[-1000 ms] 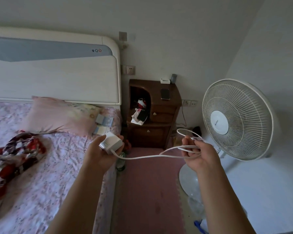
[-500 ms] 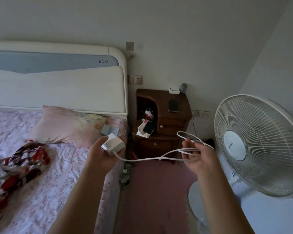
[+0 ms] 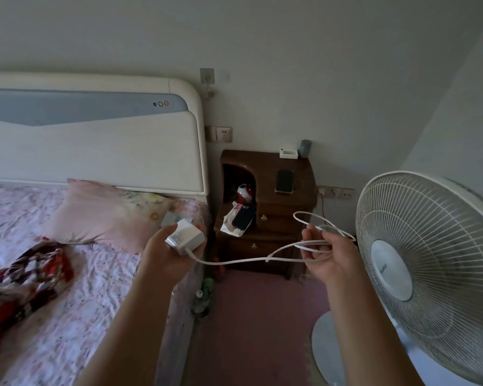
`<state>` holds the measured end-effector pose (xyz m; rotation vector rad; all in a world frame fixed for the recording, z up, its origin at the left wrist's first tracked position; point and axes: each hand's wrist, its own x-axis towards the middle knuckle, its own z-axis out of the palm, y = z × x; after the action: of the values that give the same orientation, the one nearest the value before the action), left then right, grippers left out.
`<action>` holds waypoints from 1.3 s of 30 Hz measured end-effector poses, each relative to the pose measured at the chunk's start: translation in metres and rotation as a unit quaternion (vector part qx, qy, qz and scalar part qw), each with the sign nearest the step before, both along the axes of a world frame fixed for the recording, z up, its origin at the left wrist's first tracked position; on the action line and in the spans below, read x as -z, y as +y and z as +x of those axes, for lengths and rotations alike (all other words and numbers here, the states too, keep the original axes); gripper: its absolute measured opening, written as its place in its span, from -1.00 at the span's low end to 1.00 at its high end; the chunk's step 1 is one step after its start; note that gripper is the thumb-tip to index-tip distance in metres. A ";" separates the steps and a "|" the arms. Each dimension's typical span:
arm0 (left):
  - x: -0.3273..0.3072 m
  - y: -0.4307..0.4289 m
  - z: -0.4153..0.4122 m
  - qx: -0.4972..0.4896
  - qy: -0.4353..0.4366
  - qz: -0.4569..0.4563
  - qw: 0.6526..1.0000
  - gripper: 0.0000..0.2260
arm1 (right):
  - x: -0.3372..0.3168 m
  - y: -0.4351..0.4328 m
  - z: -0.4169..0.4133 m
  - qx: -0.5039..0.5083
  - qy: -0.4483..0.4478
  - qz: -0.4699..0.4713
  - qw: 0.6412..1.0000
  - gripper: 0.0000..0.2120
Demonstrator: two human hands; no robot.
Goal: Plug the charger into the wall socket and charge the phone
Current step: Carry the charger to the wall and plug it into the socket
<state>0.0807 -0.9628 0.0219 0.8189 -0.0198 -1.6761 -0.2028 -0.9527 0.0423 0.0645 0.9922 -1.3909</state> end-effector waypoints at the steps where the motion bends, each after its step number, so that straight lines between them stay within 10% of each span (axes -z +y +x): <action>1: 0.001 -0.007 -0.001 0.002 -0.004 -0.001 1.000 -0.76 | 0.001 -0.007 -0.001 0.001 0.001 0.003 1.000 -0.82; 39: 0.023 -0.356 0.018 0.058 -0.007 0.032 0.998 -0.69 | 0.008 -0.322 0.038 0.056 0.014 0.058 0.997 -0.83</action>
<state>0.0984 -1.3184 -0.0007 0.8915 -0.0245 -1.7878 -0.1645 -1.2744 0.0339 0.1904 1.1059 -1.4389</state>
